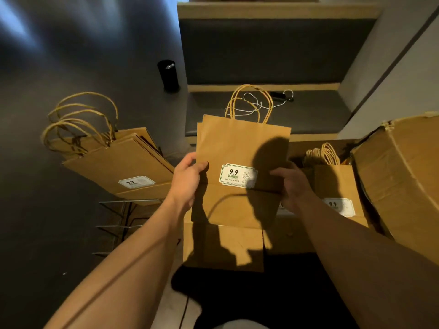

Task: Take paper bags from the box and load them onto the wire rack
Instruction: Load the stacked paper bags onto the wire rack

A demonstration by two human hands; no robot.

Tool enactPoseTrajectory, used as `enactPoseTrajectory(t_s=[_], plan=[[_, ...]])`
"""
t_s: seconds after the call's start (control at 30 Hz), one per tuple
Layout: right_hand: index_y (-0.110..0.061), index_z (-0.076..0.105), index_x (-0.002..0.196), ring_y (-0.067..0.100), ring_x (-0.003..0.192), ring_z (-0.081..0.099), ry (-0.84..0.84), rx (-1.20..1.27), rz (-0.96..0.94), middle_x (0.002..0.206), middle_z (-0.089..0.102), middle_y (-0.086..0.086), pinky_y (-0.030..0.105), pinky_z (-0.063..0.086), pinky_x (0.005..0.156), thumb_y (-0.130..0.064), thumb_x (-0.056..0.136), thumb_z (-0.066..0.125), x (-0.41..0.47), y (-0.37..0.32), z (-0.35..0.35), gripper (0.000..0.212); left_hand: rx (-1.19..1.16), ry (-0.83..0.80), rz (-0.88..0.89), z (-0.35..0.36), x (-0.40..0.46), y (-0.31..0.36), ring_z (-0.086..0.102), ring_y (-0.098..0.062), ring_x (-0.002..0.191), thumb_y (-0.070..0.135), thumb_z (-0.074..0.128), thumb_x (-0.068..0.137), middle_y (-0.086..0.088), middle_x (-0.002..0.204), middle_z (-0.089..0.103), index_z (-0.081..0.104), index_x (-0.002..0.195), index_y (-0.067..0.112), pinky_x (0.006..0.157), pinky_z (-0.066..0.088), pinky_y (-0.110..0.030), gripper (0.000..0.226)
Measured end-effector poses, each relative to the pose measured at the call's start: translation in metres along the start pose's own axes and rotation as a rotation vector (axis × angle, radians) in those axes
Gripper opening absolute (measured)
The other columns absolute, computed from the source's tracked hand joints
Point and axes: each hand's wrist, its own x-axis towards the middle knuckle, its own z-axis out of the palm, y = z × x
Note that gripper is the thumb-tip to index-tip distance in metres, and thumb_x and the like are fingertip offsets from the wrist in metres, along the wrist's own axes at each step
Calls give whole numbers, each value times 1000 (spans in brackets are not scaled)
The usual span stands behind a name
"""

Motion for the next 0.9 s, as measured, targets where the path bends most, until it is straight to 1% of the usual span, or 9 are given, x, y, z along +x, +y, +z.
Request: enactPoseTrajectory(t_s=[0.07,0.2,0.27,0.37,0.43,0.57,0.63,0.73,0.9], plan=[[-16,63,114,35,95,65,-42,10,-1,101,69,14,50,56,73,2,79,55,-1,-8,9,40,37,-14,53,-3,-3,16,74,-20,84,5,48,98,-4,96,75,63,108,22,73,59,-36,24],[-16,68,96,37,91,62,-35,-14,-35,90,65,14,59,53,78,-3,68,61,-7,-23,27,31,45,-93,130,-12,-11,40,72,-28,98,5,53,99,-7,107,74,64,117,19,85,58,-47,25],[-13,66,97,36,84,63,-83,-27,-71,87,66,14,53,54,74,-5,67,63,-12,-32,36,31,20,-88,146,-20,-15,49,72,-31,97,7,58,97,-9,106,75,64,117,15,85,58,-49,23],[-9,67,114,33,99,68,-166,-64,-154,105,73,11,46,55,86,-10,71,74,-20,-42,53,43,-92,-12,166,-30,-25,61,74,-29,90,5,67,89,-9,96,77,66,108,11,81,59,-47,20],[-9,66,118,27,104,68,-183,-74,-211,111,72,8,40,54,91,-7,81,73,-26,-47,67,38,-142,53,203,-40,-27,65,74,-27,88,5,72,85,-6,94,77,66,106,13,76,60,-43,23],[-14,68,107,29,104,68,-224,-32,-240,108,73,8,50,51,96,-6,83,72,-34,-49,103,25,-139,158,295,-70,-32,73,73,-23,96,19,70,90,-8,108,74,63,117,14,77,59,-38,28],[-14,68,109,29,105,68,-242,-18,-245,108,73,8,51,50,97,-8,83,73,-35,-47,118,27,-138,198,325,-85,-33,79,72,-21,98,24,58,99,-5,106,74,64,114,16,77,58,-32,18],[-15,68,105,25,102,70,-305,-45,-252,104,75,6,48,53,93,-9,88,69,-40,-41,143,19,-64,307,376,-112,-32,82,69,-15,93,26,48,104,1,98,72,66,107,19,72,53,-24,19],[-17,71,91,31,100,69,-330,-359,-330,94,76,4,52,53,93,-15,89,70,-38,-14,177,4,51,445,430,-160,-31,73,66,-15,100,20,47,104,1,104,66,60,101,32,90,55,-35,18]])
